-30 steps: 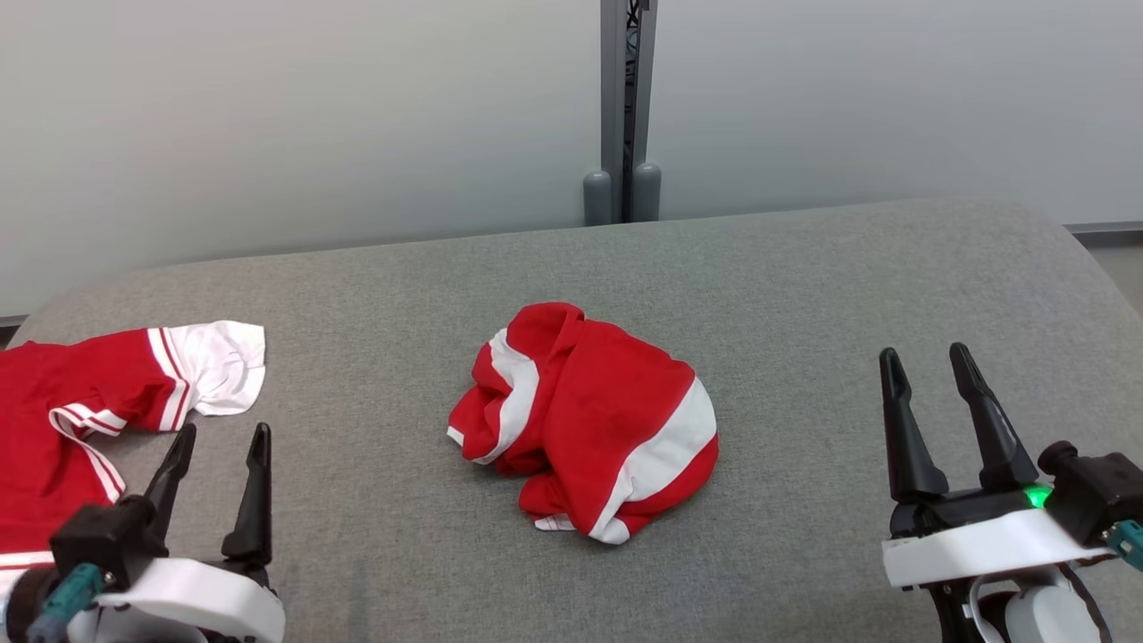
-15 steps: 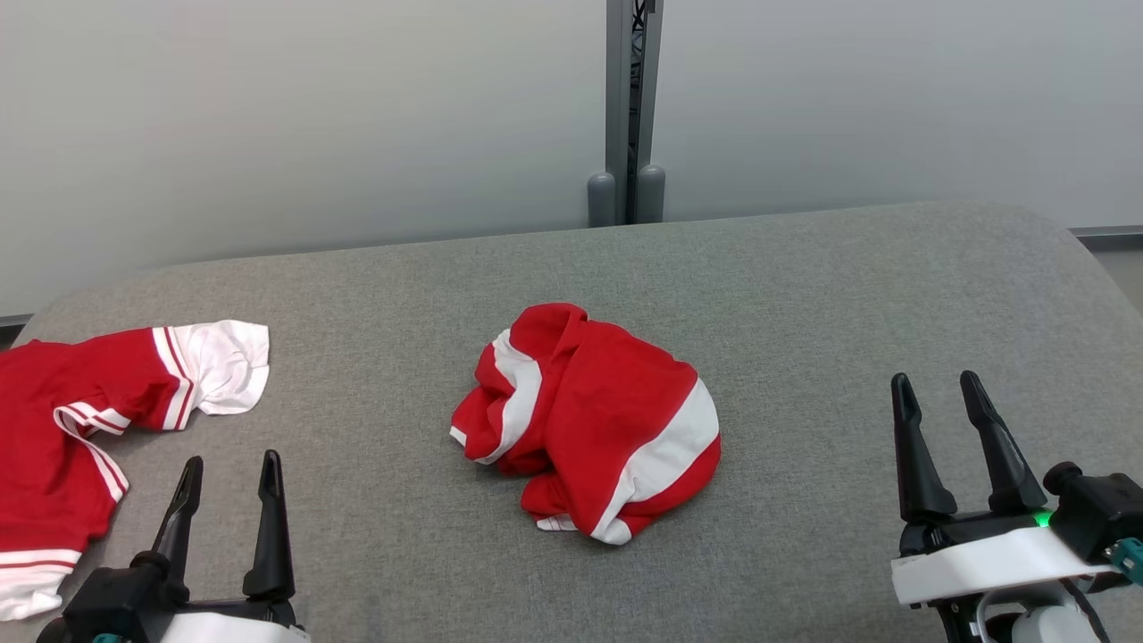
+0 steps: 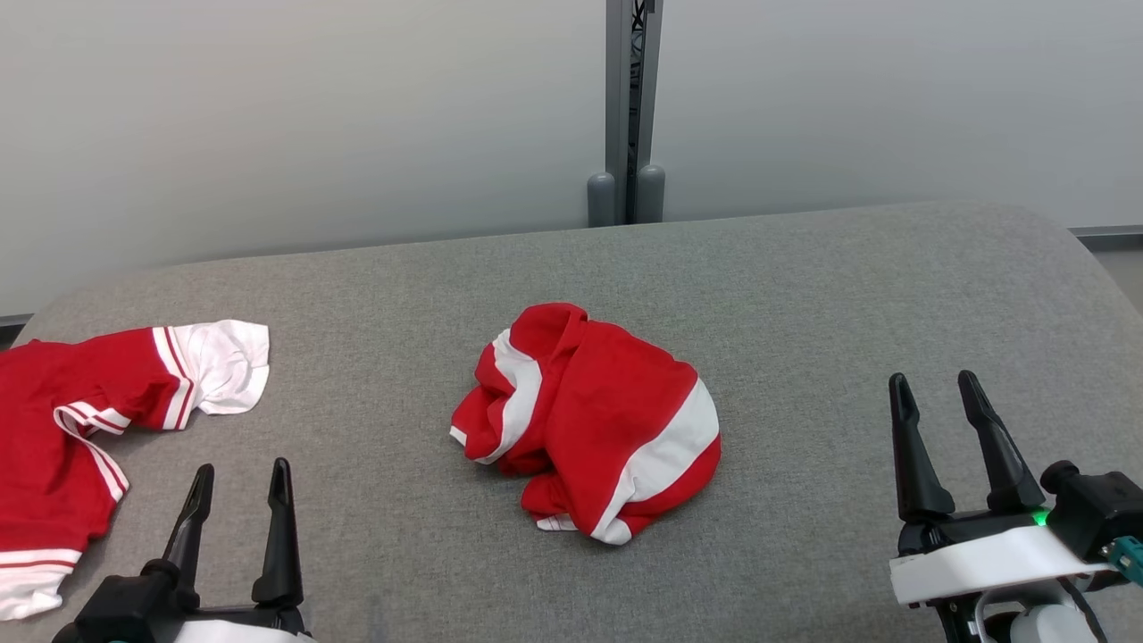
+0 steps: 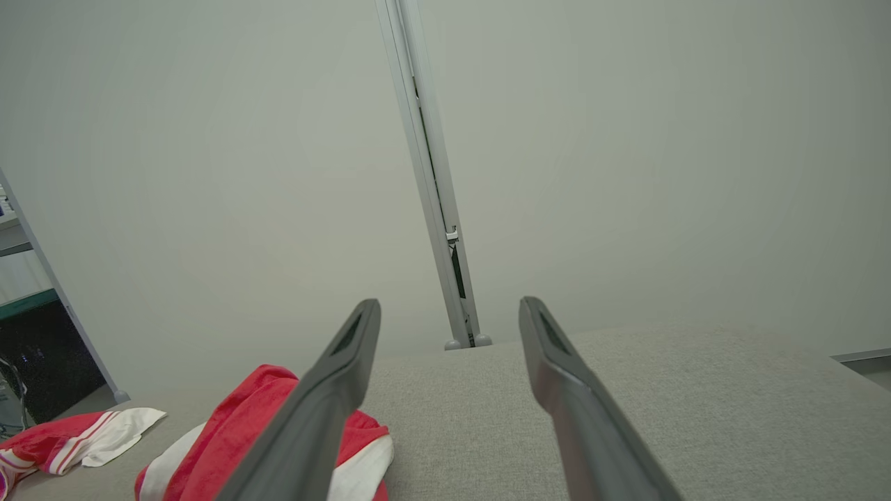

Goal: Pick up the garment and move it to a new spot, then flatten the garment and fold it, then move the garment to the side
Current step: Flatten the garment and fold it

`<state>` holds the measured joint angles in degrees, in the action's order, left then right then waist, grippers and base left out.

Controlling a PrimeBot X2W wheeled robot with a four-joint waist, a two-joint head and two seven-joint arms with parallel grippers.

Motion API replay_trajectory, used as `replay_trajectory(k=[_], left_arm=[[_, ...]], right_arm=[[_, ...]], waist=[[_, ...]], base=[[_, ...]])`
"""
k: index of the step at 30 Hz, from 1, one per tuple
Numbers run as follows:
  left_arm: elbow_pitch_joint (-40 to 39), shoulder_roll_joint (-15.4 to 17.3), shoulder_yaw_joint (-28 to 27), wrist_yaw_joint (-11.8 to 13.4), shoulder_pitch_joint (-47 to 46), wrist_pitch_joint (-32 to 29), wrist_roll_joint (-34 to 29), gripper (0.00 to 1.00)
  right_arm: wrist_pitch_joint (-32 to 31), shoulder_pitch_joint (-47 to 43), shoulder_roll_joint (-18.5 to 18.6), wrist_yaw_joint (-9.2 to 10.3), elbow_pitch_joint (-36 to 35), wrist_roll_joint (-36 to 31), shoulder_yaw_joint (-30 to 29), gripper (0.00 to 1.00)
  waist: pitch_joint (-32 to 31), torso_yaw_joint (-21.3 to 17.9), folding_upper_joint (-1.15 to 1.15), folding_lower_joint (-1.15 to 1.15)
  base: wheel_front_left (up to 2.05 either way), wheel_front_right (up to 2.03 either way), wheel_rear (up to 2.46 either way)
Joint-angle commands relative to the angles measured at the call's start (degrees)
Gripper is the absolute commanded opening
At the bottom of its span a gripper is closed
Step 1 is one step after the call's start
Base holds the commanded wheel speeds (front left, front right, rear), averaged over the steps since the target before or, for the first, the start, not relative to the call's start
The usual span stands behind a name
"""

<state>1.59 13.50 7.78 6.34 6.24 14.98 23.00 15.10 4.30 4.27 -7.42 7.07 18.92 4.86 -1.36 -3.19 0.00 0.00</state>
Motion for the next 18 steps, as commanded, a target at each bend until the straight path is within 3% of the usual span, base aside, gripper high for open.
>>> replay_trajectory(k=[1, 18], left_arm=[[0.1, 0.0, -0.3, -0.3, -0.6, 0.3, -0.5, 1.0], [2.3, -2.6, -2.5, -3.7, -1.2, 0.3, -2.0, 1.0]], right_arm=[[0.1, 0.5, 0.4, -0.13, 0.2, -0.3, 0.0, 1.0], [0.1, 1.2, 0.7, -0.13, 0.7, 0.1, 0.9, 1.0]], waist=[[0.0, 0.0, 0.0, 0.0], [-0.2, -0.3, 0.0, 0.0]], base=[[0.0, 0.0, 0.0], [0.0, 0.0, 0.0]])
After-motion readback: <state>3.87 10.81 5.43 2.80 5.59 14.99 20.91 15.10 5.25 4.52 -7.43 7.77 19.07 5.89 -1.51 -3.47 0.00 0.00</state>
